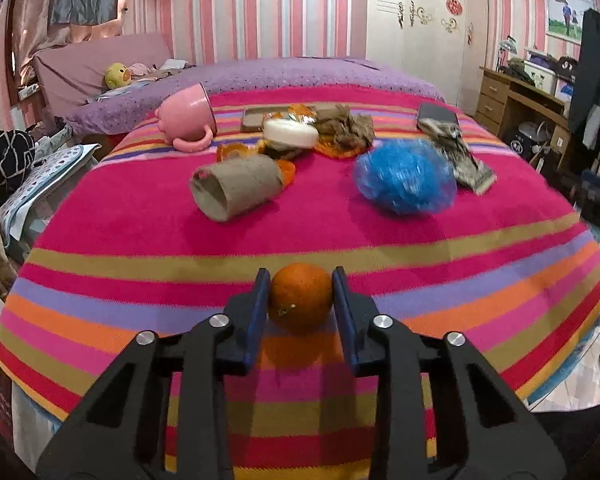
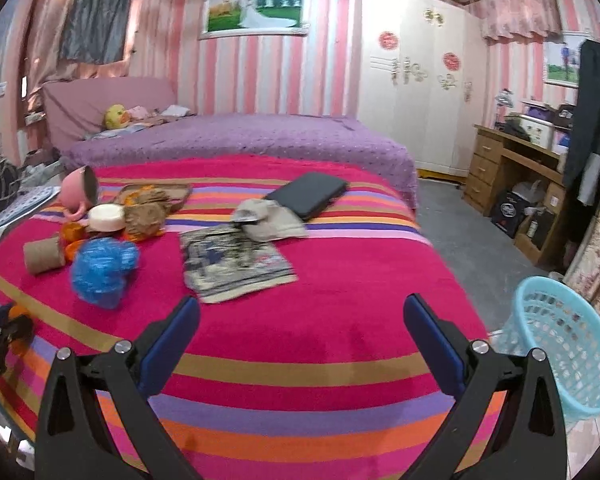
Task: Collect trash
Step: 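Grasp the orange with the left tool while the right tool grasps the blue plastic bag, then carry the bag and orange to the blue basket and open both tools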
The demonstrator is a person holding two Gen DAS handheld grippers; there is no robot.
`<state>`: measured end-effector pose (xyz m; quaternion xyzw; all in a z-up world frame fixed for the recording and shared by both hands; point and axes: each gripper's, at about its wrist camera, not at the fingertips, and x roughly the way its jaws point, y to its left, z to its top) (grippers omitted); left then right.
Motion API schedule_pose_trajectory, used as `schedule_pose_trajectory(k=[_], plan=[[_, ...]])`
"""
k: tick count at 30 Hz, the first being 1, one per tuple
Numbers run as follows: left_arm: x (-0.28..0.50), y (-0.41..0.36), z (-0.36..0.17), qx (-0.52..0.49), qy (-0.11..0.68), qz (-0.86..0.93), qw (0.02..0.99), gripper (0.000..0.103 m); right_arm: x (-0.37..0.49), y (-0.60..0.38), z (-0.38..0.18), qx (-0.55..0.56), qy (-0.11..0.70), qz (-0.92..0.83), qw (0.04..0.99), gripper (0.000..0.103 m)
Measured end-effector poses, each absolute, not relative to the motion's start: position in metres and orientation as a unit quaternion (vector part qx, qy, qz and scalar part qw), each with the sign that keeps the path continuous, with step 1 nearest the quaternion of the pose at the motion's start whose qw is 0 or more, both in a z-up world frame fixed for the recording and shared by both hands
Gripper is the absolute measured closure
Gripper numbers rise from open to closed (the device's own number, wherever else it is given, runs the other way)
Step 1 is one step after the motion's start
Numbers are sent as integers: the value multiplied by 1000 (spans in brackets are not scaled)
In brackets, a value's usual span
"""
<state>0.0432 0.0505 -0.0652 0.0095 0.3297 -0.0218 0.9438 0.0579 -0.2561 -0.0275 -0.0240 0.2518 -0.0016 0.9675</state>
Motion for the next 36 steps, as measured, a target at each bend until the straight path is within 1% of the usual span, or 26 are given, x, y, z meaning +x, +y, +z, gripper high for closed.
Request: schedule_pose_trajectory(k=[4,8,10,12,13,16,17,18,19,21,24,30,36], plan=[[58,73,-42,4,311,14,950,73,66,-222,-28,-41,254,38,965,4],[72,100,-27,-23,304,53,951,74,76,-187,-32,-55,264,75,960,4],[73,106,-22,-11,291,82,953,74,82,-166,-33,-65,268,97,956,6],[75,112,-15,-9,280,94,955,74,86,-151,-33,-71,272,113,953,12],[75,115,-13,-15,278,96,956,74,89,-144,-33,-74,275,121,951,13],[78,119,-13,-23,277,107,955,74,102,-125,-37,-72,299,147,940,22],[79,120,-13,-25,278,112,954,74,108,-118,-40,-72,312,158,934,27],[80,120,-13,-27,279,116,953,74,112,-113,-43,-71,324,169,928,36],[83,122,-13,-29,279,121,952,74,116,-107,-48,-71,336,183,921,41],[86,123,-12,-37,281,128,950,74,122,-102,-56,-64,355,213,908,63],[87,123,-10,-47,280,131,950,74,119,-104,-56,-54,350,236,905,70],[91,104,-8,-44,278,129,951,74,108,-147,-32,-54,300,212,928,72],[94,74,-6,-45,276,121,953,74,104,-227,-9,-23,277,171,945,72]])
